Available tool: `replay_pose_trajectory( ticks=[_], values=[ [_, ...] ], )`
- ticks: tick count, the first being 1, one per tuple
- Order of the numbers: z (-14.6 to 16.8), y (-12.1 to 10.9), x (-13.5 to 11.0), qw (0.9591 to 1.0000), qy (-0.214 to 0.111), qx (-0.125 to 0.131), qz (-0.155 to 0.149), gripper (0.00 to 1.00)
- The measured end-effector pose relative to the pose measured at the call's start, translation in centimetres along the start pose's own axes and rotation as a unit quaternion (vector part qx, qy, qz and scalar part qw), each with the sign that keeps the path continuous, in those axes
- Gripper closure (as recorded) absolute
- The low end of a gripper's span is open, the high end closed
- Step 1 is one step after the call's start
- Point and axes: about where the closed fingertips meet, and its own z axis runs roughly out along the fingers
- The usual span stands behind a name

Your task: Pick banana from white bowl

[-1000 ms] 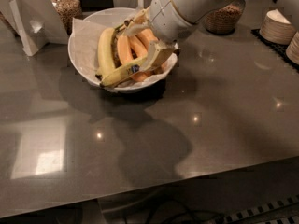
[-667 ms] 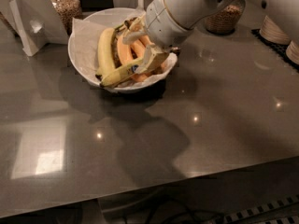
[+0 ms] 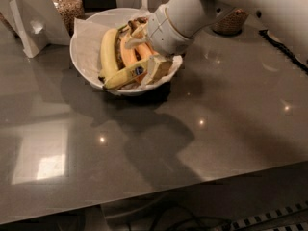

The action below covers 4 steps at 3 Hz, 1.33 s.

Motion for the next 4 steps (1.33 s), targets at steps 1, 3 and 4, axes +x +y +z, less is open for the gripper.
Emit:
replay_pose_trajectory(
  ticks=[1,3,4],
  values=[
    [1.0,-0.2,1.4,1.0,0.004,-0.002,0.007,0.39],
    [2.3,-0.3,4.7,0.9993,0.025,-0.003,0.029,0.43],
    [2.8,-0.1,5.9,0.9986,0.035,-0.004,0.039,0.48]
  ],
)
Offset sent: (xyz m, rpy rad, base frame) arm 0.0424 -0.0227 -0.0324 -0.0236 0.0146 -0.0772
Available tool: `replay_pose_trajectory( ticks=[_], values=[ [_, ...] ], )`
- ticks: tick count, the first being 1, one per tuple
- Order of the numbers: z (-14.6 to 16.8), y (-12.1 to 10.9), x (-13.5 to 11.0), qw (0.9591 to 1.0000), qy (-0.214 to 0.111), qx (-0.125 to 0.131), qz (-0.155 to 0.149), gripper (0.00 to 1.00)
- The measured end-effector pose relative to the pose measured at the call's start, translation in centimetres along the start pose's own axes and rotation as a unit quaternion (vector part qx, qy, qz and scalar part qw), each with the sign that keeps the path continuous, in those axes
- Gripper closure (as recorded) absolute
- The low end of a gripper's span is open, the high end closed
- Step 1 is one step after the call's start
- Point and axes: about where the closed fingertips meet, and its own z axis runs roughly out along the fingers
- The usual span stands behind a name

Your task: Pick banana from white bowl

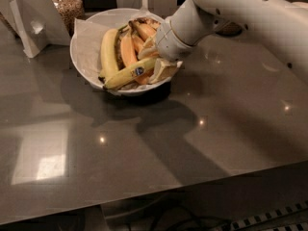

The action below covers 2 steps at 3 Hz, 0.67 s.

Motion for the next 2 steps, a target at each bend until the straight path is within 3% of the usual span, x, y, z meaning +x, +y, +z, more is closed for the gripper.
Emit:
replay_pose_trajectory(
  ticks=[2],
  values=[
    [-1.1,-0.5,-0.4,0.9999,0.006,0.011,0.003,0.9]
  ],
)
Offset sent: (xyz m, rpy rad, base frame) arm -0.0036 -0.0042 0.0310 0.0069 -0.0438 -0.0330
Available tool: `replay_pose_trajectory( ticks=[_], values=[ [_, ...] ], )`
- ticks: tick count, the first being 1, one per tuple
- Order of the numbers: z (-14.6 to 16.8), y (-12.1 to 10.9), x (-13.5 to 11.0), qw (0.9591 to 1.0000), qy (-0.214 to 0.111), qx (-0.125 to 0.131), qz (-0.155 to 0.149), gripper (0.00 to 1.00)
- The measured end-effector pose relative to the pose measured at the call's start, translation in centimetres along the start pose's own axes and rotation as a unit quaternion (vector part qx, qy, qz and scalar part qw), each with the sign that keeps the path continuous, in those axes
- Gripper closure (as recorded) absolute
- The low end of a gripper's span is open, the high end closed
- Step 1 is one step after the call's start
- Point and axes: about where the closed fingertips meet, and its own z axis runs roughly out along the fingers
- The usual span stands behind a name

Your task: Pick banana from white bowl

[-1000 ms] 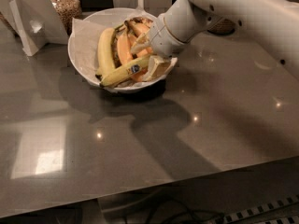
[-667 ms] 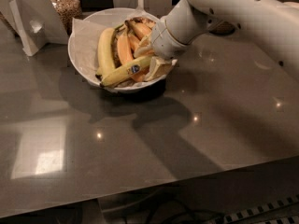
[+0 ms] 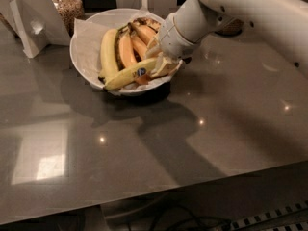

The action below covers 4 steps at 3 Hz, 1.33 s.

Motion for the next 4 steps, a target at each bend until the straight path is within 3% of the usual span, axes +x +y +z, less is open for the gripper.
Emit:
replay_pose_trajectory(
  ticks=[1,3,4],
  values=[
    [-1.8,-0.8,-1.5,0.9999,-0.002,0.01,-0.006,1.0],
    [-6.2,-2.2,-4.5,0.9989,-0.032,0.031,-0.014,1.0],
    [-6.2,-2.2,-4.5,0.9989,-0.032,0.031,-0.014,1.0]
  ],
)
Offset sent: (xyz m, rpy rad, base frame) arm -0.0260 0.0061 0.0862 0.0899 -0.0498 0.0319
